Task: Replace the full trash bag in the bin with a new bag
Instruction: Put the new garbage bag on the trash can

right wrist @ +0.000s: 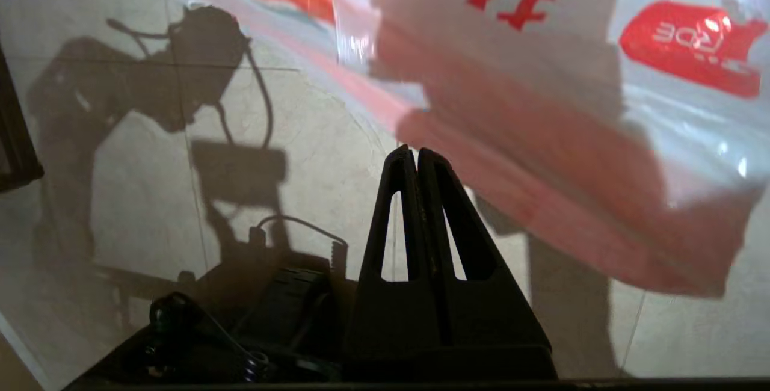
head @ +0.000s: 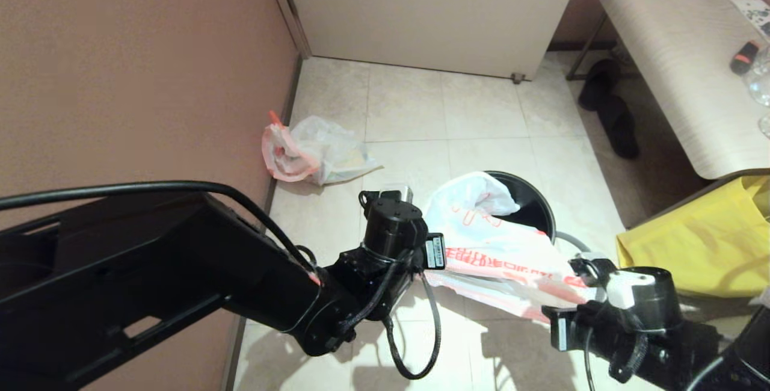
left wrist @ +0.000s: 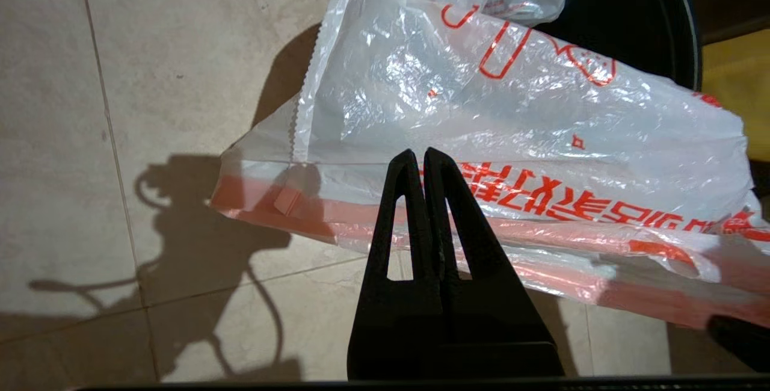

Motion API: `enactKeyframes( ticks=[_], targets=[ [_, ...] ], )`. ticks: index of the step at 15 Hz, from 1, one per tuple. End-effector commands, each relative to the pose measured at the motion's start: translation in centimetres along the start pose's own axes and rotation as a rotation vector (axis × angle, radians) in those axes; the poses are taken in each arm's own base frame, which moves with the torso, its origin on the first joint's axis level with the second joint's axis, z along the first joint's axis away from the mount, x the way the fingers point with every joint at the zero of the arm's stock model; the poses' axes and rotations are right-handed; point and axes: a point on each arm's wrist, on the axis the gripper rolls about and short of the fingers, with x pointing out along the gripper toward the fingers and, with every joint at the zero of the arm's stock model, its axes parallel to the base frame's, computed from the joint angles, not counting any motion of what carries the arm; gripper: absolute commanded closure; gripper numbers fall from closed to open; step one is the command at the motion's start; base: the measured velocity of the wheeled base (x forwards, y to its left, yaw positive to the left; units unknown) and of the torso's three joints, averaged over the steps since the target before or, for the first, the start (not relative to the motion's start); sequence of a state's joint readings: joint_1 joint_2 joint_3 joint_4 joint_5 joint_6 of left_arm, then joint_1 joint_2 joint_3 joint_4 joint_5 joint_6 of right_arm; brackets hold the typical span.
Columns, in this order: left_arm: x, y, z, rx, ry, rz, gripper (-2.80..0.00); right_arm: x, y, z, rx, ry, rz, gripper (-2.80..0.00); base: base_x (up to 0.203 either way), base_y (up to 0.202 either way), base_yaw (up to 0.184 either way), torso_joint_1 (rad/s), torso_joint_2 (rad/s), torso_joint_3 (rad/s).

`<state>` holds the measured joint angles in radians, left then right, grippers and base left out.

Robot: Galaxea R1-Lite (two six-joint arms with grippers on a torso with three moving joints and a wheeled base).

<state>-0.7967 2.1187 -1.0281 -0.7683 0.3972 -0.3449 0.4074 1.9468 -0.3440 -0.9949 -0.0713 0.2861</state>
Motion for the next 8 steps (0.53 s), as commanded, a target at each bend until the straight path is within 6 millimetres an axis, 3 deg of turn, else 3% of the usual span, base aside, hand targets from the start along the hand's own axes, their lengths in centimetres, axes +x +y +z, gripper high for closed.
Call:
enactKeyframes(
  ticks=[1,2,3,4,8],
  targets=[
    [-0.7,-0.1,1.1,-0.015,-0.031,-0.007,0.00,0.9,0.9,1.7,0.014,0.015,-0.015,0.00,0.000,0.000,0.000,0.000,0.00,0.000],
    [-1.3,-0.2,1.9,-0.022,-0.050,-0.015,0.00,1.3,2.0,3.3,0.052,-0.004,-0.026,0.00,0.000,0.000,0.000,0.000,0.00,0.000],
    [-1.7,-0.3,2.3,-0.025,-0.060,-0.020,0.00,1.4,3.0,4.3,0.086,-0.002,-0.047,-1.07,0.000,0.000,0.000,0.000,0.00,0.000],
    [-2.0,-0.5,2.3,-0.016,-0.061,-0.027,0.00,1.5,4.0,4.8,0.131,0.037,-0.080,-2.80,0.000,0.000,0.000,0.000,0.00,0.000],
    [-1.5,-0.4,1.5,0.000,-0.045,-0.016,0.00,1.6,6.6,7.4,0.333,0.223,-0.217,-2.80,0.000,0.000,0.000,0.000,0.00,0.000]
  ],
)
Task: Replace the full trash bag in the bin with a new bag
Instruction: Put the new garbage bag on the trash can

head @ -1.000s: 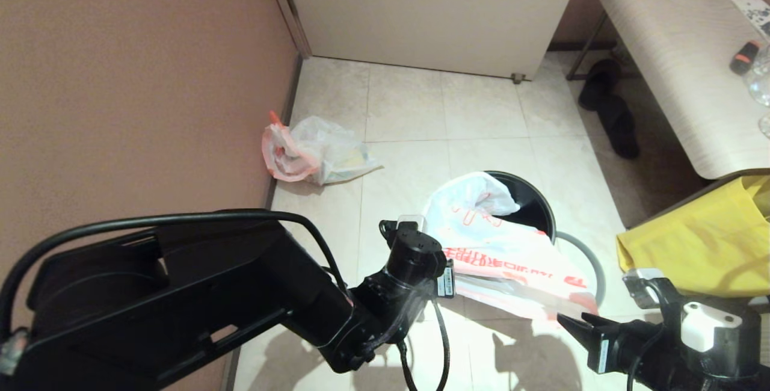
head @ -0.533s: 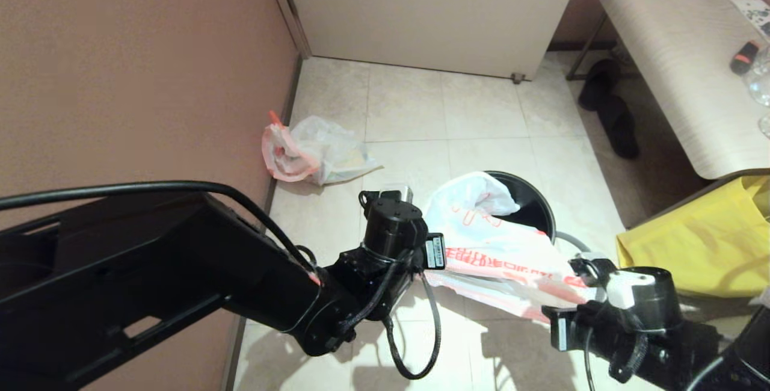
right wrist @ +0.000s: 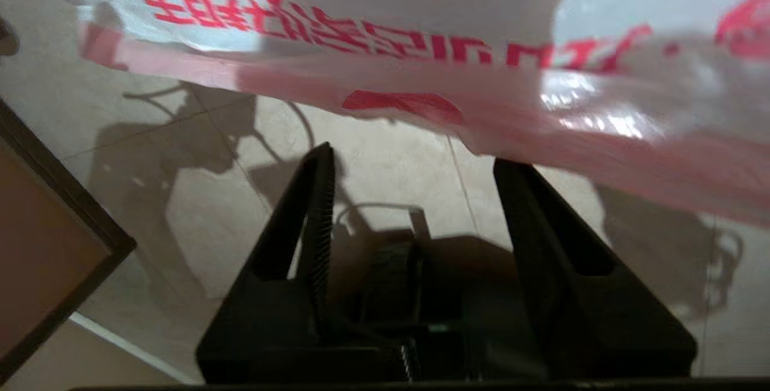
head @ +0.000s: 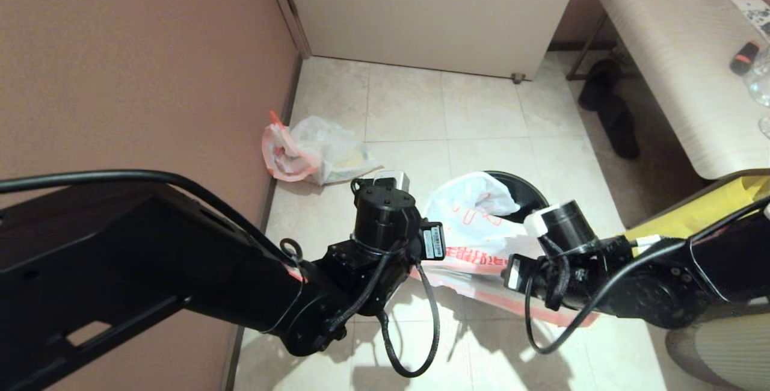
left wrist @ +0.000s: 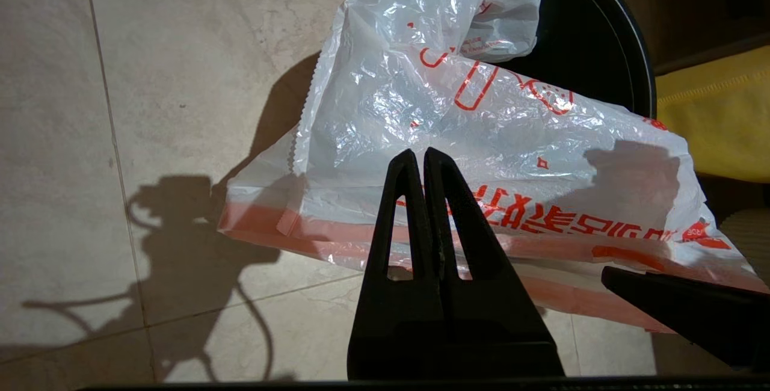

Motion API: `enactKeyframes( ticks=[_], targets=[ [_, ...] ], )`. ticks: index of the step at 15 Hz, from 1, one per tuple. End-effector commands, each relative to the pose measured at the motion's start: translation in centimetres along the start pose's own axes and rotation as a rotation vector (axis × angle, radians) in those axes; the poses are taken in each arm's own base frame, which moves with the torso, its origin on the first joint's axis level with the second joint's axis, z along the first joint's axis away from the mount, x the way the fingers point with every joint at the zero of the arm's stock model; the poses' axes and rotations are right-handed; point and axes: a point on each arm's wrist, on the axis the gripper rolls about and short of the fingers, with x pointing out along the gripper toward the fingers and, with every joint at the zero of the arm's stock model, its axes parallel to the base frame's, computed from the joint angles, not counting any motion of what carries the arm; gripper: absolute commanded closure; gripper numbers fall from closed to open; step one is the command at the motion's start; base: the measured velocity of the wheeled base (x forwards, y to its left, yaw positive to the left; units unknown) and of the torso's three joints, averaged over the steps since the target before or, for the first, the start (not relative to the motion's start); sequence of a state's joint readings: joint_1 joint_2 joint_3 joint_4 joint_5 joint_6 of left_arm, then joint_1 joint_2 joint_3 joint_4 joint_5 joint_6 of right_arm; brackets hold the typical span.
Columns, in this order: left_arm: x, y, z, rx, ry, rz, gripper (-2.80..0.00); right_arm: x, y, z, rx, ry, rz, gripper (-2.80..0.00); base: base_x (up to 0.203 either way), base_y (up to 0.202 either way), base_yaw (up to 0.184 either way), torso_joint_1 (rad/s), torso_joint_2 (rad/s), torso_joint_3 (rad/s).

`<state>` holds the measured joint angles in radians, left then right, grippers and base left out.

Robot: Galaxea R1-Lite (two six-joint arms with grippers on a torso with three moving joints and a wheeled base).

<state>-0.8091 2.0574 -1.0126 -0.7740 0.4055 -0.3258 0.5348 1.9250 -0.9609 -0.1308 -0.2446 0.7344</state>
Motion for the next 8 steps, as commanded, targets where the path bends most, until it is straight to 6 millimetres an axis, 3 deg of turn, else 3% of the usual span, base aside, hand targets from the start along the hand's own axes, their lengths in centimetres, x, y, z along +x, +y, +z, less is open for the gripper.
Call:
enactKeyframes(
  ticks=[1,5,8],
  targets=[
    [0.1,0.0,-0.1,-0.003,-0.002,0.003,0.00,-0.3,0.4,0.0,0.030,0.113,-0.107,-2.80,0.000,0.000,0.000,0.000,0.00,0.000],
    [0.1,0.0,0.1,-0.004,-0.006,0.003,0.00,-0.6,-0.1,-1.6,-0.002,0.259,-0.246,-2.80,0.000,0.000,0.000,0.000,0.00,0.000],
    [0.1,0.0,0.0,-0.005,-0.006,0.001,0.00,0.7,0.4,-1.6,0.071,0.318,-0.219,-2.80,0.000,0.000,0.000,0.000,0.00,0.000]
  ],
)
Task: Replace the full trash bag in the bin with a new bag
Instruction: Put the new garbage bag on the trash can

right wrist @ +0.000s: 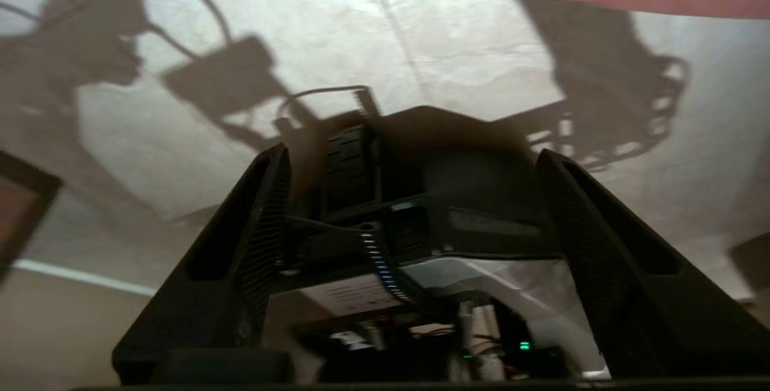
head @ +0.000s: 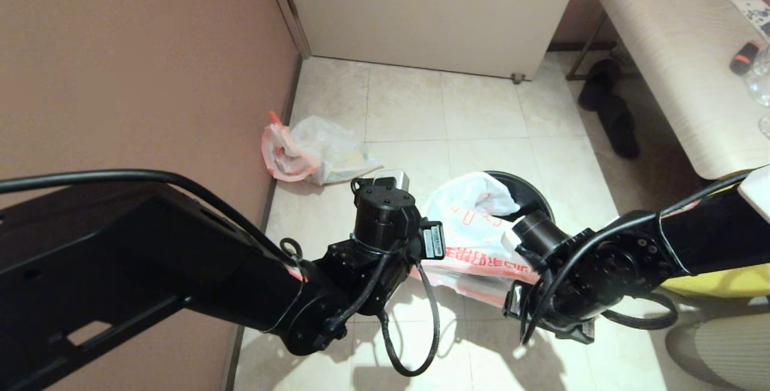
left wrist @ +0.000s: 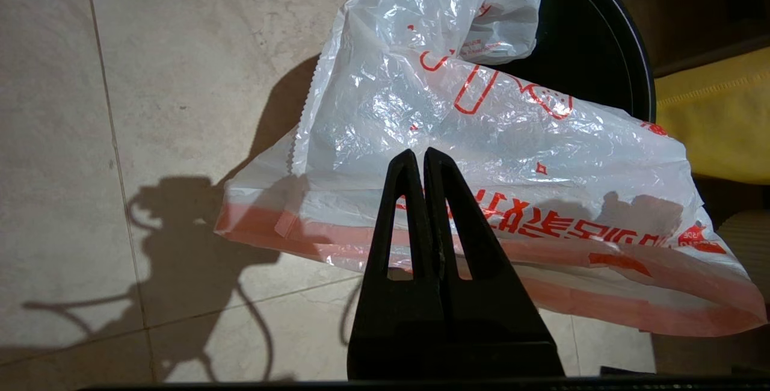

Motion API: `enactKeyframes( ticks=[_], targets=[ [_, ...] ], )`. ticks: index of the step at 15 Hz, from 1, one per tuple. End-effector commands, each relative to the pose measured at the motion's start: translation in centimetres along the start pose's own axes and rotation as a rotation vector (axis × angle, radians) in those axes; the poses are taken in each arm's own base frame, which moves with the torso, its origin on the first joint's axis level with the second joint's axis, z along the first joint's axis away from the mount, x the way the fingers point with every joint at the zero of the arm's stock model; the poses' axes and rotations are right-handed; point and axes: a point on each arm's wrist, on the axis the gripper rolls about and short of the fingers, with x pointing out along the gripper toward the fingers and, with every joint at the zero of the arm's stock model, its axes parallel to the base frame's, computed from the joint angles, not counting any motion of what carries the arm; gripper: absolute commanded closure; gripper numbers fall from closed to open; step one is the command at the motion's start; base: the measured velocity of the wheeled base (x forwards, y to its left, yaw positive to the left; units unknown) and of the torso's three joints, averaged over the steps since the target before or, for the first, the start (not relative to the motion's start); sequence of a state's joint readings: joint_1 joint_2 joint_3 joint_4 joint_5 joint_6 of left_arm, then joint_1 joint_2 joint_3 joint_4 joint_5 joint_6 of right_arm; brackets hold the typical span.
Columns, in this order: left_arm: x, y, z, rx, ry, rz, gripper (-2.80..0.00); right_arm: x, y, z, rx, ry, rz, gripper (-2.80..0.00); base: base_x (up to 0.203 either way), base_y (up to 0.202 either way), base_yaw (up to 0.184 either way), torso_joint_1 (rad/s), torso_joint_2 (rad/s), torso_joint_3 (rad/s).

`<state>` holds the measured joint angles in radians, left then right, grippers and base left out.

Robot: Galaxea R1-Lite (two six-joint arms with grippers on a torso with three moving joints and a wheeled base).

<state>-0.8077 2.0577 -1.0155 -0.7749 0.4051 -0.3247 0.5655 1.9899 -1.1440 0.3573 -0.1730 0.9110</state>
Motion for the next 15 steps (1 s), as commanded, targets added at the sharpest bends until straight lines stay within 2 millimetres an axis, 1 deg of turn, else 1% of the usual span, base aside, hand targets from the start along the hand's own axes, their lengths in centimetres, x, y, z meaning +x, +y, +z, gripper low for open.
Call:
enactKeyframes(
  ticks=[1,3,5,6,8,10,12,15],
  targets=[
    [0.0,0.0,0.0,-0.004,-0.004,0.001,0.00,1.1,0.7,0.4,0.027,0.013,0.015,-2.80,0.000,0.000,0.000,0.000,0.00,0.000],
    [0.1,0.0,-0.1,-0.003,-0.001,0.003,0.00,2.4,1.8,1.4,0.079,-0.010,0.071,-2.80,0.000,0.000,0.000,0.000,0.00,0.000],
    [0.1,0.0,-0.2,-0.001,0.001,0.003,0.00,4.0,2.7,2.2,0.103,0.008,0.039,-2.80,0.000,0.000,0.000,0.000,0.00,0.000],
    [0.1,0.0,-0.2,-0.001,0.000,0.002,0.00,4.4,2.7,2.6,0.121,0.017,0.019,-2.80,0.000,0.000,0.000,0.000,0.00,0.000],
    [0.2,0.0,-0.2,-0.001,0.002,0.001,0.00,4.2,2.4,4.4,0.167,-0.007,0.024,-2.80,0.000,0.000,0.000,0.000,0.00,0.000],
    [0.3,0.0,-0.4,-0.001,0.006,0.003,0.00,3.8,2.3,5.4,0.188,-0.034,0.035,-2.80,0.000,0.000,0.000,0.000,0.00,0.000],
    [0.2,-0.1,-0.4,0.000,0.007,0.002,0.00,3.5,2.2,6.1,0.215,-0.094,0.013,-2.80,0.000,0.000,0.000,0.000,0.00,0.000],
    [0.2,-0.1,-0.5,0.000,0.008,0.002,0.00,3.7,2.5,6.7,0.245,-0.108,0.019,-2.80,0.000,0.000,0.000,0.000,0.00,0.000]
  ],
)
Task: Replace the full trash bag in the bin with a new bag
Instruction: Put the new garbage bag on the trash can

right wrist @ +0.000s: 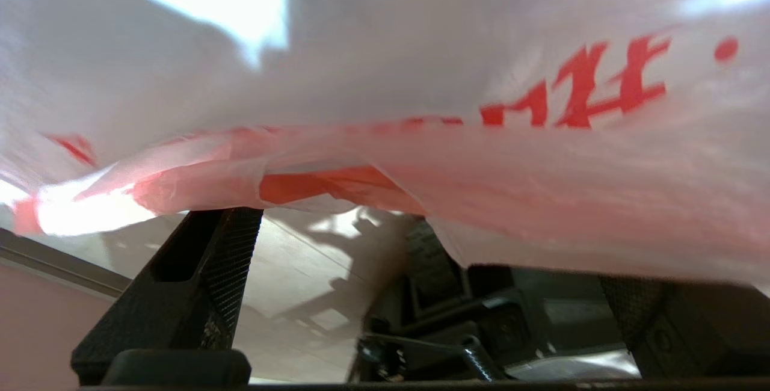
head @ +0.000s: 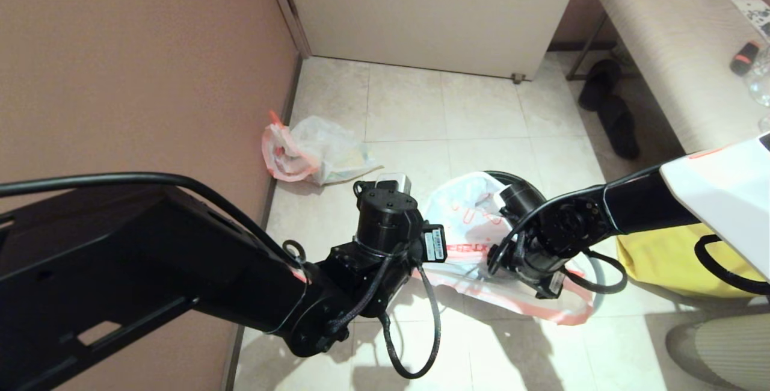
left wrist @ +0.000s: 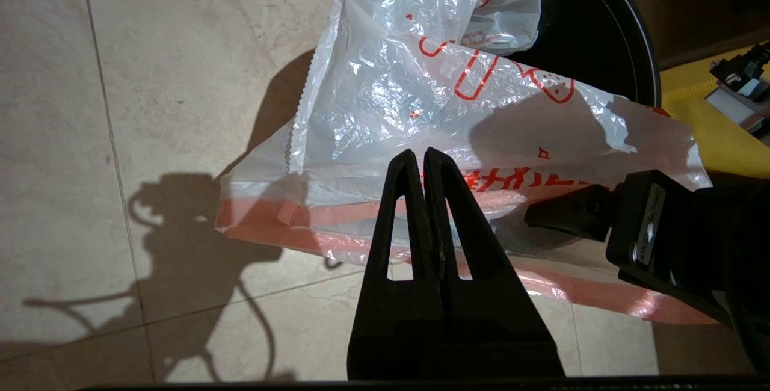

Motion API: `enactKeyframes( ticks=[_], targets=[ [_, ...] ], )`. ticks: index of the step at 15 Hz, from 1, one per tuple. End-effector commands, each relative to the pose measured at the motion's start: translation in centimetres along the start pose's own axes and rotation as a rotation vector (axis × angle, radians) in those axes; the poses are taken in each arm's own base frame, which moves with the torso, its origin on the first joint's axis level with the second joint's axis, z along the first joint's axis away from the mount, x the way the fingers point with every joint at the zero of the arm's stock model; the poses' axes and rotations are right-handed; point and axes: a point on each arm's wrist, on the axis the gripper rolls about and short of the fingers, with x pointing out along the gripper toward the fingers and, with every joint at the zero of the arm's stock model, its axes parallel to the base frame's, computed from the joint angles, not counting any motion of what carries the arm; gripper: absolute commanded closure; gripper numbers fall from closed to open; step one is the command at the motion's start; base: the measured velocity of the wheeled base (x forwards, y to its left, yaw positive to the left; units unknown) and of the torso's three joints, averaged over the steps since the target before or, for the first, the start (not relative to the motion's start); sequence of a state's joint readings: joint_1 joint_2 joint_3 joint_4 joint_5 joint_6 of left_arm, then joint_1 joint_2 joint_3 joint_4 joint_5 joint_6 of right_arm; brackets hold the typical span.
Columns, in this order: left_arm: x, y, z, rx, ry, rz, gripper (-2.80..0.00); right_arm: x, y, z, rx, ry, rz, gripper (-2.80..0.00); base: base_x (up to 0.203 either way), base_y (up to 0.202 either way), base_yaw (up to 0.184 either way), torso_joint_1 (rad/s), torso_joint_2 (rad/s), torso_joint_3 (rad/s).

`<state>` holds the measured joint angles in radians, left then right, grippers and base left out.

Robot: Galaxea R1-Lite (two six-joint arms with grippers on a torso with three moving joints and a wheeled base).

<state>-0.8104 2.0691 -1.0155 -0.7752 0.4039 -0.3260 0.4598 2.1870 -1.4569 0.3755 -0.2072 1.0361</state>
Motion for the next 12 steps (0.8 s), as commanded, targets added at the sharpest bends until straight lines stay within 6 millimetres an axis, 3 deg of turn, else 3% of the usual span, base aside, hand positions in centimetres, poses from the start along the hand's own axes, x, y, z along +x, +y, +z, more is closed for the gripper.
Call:
enactKeyframes(
  ticks=[1,3,7,12],
  targets=[
    [0.0,0.0,0.0,-0.003,-0.003,0.002,0.00,0.3,0.4,0.4,0.016,-0.009,0.008,-2.80,0.000,0.000,0.000,0.000,0.00,0.000],
    [0.1,0.0,0.0,-0.003,-0.003,0.003,0.00,0.6,0.9,0.9,0.029,-0.013,0.007,-2.80,0.000,0.000,0.000,0.000,0.00,0.000],
    [0.3,0.1,-0.3,-0.001,0.002,0.006,0.00,4.0,1.1,0.3,0.033,-0.005,-0.083,-2.80,0.000,0.000,0.000,0.000,0.00,0.000],
    [0.5,0.1,-0.6,0.002,0.010,0.008,0.00,5.9,1.7,0.9,0.043,-0.018,-0.085,-2.80,0.000,0.000,0.000,0.000,0.00,0.000]
  ],
)
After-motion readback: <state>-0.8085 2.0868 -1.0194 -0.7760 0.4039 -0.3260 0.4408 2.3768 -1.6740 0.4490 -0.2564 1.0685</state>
